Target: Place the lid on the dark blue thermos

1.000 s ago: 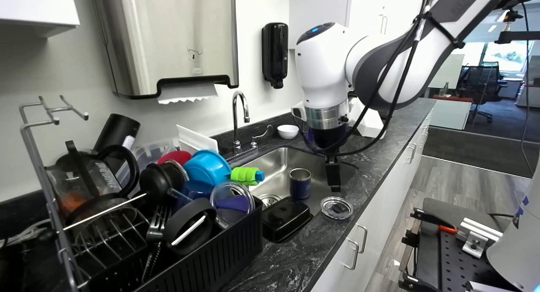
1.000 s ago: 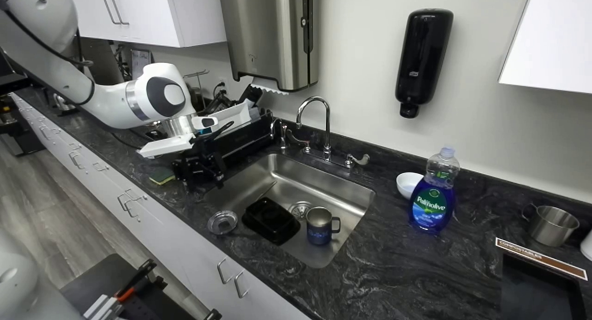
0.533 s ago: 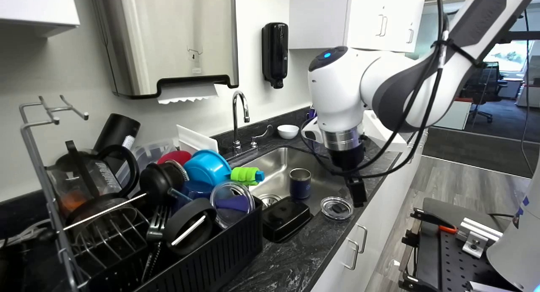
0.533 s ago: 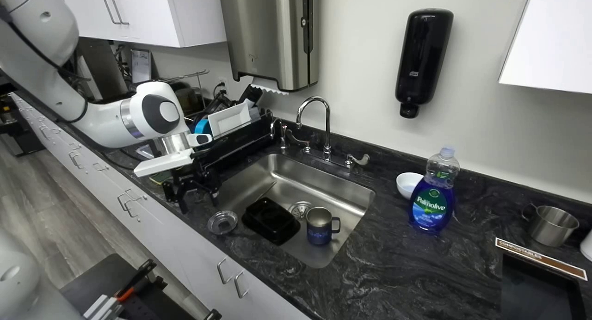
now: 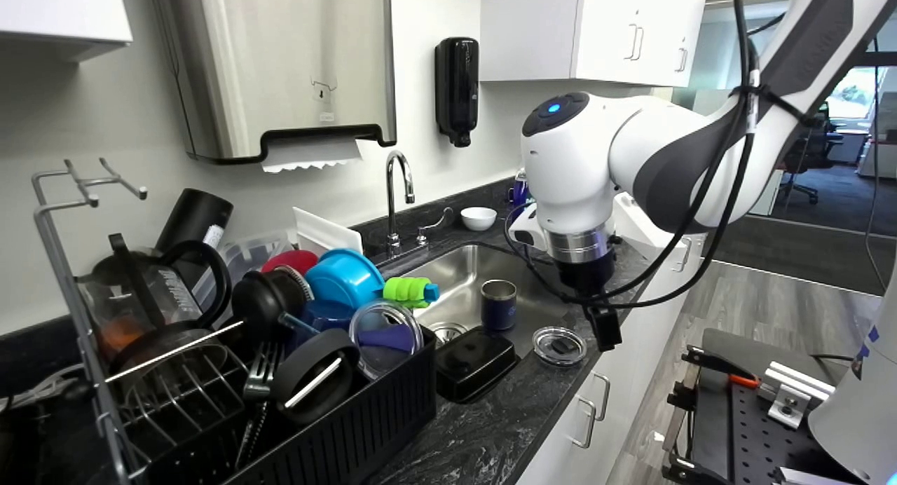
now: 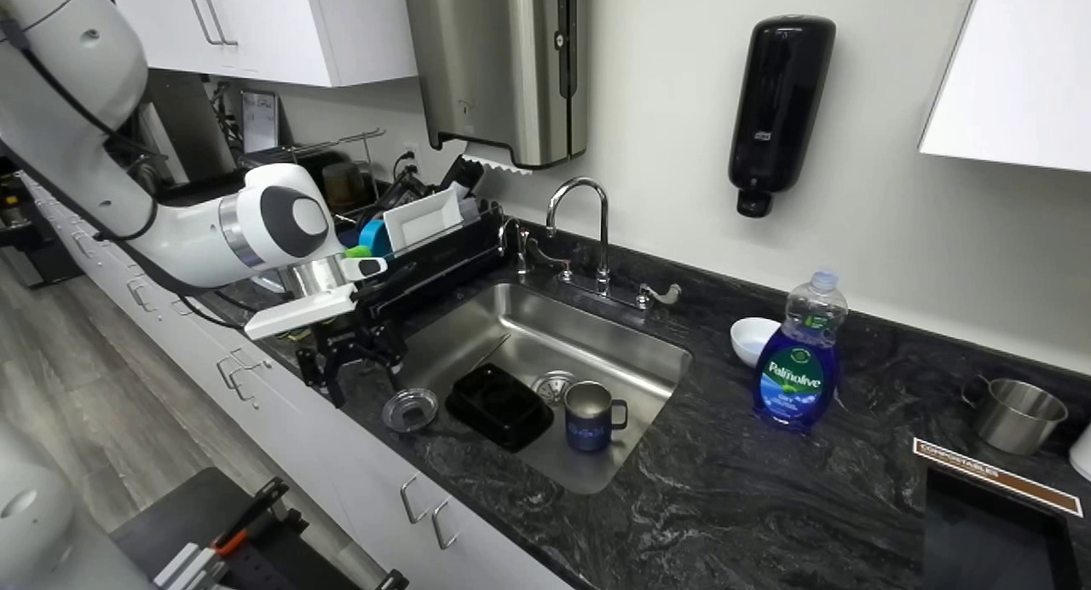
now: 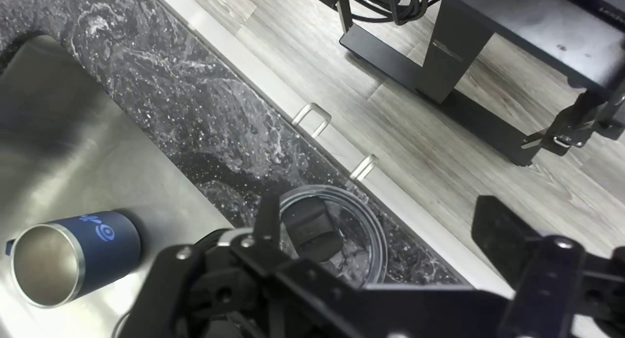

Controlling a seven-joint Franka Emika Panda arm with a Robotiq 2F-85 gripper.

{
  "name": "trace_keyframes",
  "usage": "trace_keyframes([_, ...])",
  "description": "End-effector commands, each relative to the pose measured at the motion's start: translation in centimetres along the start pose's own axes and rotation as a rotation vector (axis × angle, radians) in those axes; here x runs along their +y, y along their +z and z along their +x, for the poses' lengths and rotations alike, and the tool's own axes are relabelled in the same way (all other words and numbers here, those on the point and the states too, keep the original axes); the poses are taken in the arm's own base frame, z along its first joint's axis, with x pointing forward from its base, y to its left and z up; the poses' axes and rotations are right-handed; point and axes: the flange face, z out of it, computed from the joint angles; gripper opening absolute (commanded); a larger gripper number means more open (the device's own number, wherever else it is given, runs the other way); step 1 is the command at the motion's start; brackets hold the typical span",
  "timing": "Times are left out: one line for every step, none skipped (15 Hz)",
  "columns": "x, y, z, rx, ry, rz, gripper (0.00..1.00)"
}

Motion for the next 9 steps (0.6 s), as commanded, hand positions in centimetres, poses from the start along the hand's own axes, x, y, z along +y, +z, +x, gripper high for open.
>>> trace_keyframes([0.00,-0.04,0.00,-0.001,0.000,0.000,1.00])
trace_keyframes([0.00,-0.04,0.00,-0.001,0.000,0.000,1.00])
trace_keyframes([0.00,-0.04,0.00,-0.001,0.000,0.000,1.00])
trace_keyframes([0.02,0.00,-0.02,0.011,-0.003,-0.013,1.00])
trace_keyframes([0.00,0.05,0.06,0.029,-0.031,-0.026,1.00])
trace_keyframes([-0.08,0.06,0.19,0.041,-0.047,-0.038,1.00])
trace_keyframes([-0.09,0.06,0.49,0.056,-0.062,-0.043,1.00])
trace_keyframes([-0.09,0.04,0.72,0.073,-0.072,-0.050,1.00])
trace_keyframes([-0.04,-0.01,0.93,0.088,-0.083,-0.051,1.00])
